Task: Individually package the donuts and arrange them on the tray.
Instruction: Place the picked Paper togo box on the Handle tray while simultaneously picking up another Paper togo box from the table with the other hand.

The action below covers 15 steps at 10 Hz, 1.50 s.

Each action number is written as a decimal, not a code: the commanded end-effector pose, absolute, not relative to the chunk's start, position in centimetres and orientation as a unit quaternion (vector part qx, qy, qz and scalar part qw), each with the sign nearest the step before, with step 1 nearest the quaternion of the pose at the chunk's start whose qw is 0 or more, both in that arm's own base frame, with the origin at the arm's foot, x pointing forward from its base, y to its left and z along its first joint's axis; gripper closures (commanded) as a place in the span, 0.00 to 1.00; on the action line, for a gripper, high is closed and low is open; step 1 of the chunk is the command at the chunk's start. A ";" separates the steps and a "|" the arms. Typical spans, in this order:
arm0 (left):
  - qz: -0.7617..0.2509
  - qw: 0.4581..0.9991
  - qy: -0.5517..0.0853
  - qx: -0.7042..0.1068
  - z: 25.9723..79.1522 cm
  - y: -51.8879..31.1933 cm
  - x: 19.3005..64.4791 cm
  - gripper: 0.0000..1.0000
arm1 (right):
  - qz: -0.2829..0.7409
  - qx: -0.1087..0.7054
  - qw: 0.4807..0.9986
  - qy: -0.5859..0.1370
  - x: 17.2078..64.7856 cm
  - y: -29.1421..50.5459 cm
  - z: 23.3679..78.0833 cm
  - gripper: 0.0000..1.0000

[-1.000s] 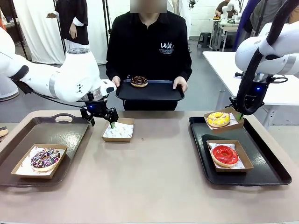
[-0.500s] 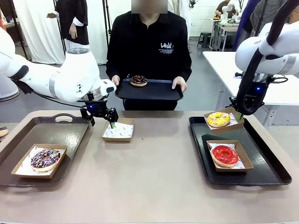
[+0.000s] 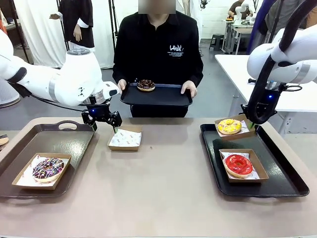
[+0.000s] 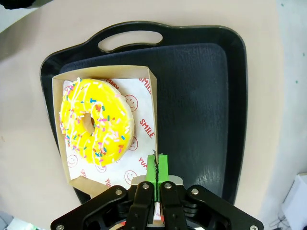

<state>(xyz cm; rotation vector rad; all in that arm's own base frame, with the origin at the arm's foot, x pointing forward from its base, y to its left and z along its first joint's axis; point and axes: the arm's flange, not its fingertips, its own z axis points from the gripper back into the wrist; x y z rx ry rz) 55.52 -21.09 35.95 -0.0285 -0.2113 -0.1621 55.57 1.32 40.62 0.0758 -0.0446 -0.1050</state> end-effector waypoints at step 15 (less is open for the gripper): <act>-0.031 0.997 -0.059 -0.026 32.9 -21.9 59.3 0.01 | -0.025 0.030 0.999 0.017 57.6 1.8 36.3 0.99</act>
